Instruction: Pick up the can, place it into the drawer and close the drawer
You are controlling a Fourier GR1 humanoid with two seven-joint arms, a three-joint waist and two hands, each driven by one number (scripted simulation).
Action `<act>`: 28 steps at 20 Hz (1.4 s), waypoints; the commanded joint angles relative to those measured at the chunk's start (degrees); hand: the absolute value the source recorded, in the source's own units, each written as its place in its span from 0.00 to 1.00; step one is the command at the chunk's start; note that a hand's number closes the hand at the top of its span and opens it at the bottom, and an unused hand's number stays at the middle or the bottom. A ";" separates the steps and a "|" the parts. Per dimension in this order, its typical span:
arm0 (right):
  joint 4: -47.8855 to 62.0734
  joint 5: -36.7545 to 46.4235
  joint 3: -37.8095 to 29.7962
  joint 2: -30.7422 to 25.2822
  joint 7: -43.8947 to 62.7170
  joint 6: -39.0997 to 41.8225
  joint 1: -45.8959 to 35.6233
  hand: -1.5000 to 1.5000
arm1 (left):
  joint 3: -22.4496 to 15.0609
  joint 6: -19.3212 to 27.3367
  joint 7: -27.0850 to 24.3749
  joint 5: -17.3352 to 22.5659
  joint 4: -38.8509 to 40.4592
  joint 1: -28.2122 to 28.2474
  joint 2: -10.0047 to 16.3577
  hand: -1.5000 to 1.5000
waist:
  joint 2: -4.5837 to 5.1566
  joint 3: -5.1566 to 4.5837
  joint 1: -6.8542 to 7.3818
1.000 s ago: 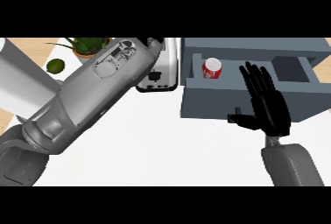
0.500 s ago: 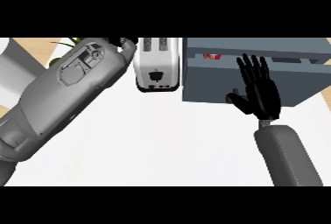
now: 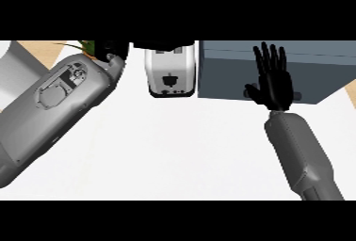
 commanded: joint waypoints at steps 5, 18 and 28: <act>15.60 -0.76 -3.65 -1.42 -1.32 -3.26 -12.57 0.00 | 0.37 0.40 1.52 -1.77 -5.49 4.42 1.19 0.00 | 1.29 0.53 0.65; 26.94 0.81 -6.45 -3.74 1.55 -4.25 -24.51 0.00 | 1.73 -2.64 -1.61 -2.83 -11.95 14.01 4.50 0.00 | 2.18 0.51 2.41; 25.73 -8.23 -13.48 -0.92 -7.71 -2.02 -28.04 0.00 | 1.77 -1.83 -2.36 -4.49 -15.58 17.97 4.96 0.00 | 2.11 0.67 2.37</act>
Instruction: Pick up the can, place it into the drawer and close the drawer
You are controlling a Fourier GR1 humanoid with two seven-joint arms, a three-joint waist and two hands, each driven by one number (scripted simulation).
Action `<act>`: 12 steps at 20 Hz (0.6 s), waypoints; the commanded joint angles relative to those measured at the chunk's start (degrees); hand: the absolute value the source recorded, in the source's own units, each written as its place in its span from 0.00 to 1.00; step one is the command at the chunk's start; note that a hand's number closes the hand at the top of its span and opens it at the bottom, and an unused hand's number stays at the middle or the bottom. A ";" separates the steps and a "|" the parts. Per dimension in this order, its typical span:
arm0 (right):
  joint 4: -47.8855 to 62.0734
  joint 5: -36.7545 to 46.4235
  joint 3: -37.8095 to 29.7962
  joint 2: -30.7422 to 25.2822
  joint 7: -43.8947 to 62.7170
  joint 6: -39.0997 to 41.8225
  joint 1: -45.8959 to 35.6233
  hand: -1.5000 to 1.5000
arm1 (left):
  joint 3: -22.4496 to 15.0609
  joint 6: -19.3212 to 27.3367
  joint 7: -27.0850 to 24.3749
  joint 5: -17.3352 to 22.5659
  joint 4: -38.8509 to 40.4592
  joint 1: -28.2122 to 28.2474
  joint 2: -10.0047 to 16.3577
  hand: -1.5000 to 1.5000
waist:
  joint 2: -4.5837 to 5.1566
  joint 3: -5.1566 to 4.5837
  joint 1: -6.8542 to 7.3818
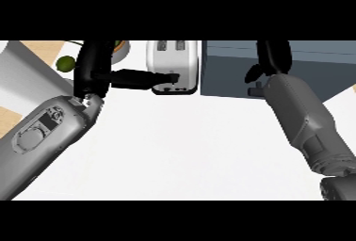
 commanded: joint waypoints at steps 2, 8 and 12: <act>-2.89 -9.84 -7.63 3.73 -7.39 -0.98 -2.18 0.00 | 0.75 -0.85 -1.53 -0.23 -0.82 2.16 0.55 0.00 | 0.34 0.17 0.95; -4.16 -17.66 -13.85 5.17 -12.59 5.64 -5.44 0.00 | 1.94 -2.63 -1.82 0.57 -1.93 5.04 1.91 0.00 | -0.43 0.05 -0.02; -4.39 -23.67 -19.05 5.44 -14.99 9.34 -6.31 0.00 | 3.03 -2.08 -2.12 0.04 -1.59 5.28 2.17 0.00 | -0.33 0.06 -0.27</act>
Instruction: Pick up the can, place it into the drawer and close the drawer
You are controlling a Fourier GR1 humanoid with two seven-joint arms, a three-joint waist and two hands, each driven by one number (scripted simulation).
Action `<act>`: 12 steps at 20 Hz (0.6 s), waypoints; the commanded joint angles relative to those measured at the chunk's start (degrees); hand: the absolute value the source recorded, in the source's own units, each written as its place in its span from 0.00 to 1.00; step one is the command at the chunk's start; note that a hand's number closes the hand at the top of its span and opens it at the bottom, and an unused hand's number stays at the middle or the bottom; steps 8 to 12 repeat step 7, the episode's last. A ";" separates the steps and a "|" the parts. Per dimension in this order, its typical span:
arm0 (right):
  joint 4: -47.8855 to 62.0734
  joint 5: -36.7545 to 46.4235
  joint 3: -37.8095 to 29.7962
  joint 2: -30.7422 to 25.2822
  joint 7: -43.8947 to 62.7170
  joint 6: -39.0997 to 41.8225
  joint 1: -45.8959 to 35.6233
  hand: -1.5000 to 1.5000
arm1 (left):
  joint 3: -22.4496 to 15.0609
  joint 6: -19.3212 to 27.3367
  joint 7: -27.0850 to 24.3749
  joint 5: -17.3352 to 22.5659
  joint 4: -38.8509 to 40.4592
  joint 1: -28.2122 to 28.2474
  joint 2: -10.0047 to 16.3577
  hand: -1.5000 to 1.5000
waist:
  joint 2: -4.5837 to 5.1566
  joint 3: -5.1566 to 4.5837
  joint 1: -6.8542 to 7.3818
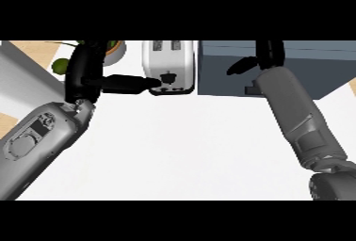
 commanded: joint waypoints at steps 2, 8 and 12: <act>-2.25 -11.69 -8.99 4.63 -0.84 4.68 -4.61 0.00 | 1.11 -0.22 -0.81 -0.21 -0.02 2.03 0.53 0.00 | -1.03 -0.27 -0.22; -0.48 -12.60 -9.67 3.79 -3.56 4.43 -4.19 0.00 | 3.50 -1.75 0.09 0.08 -2.73 3.01 1.62 0.00 | -0.69 -0.35 0.12; -0.48 -12.60 -9.67 3.79 -3.56 4.43 -4.19 0.00 | 3.50 -1.75 0.09 0.08 -2.73 3.01 1.62 0.00 | -0.69 -0.35 0.12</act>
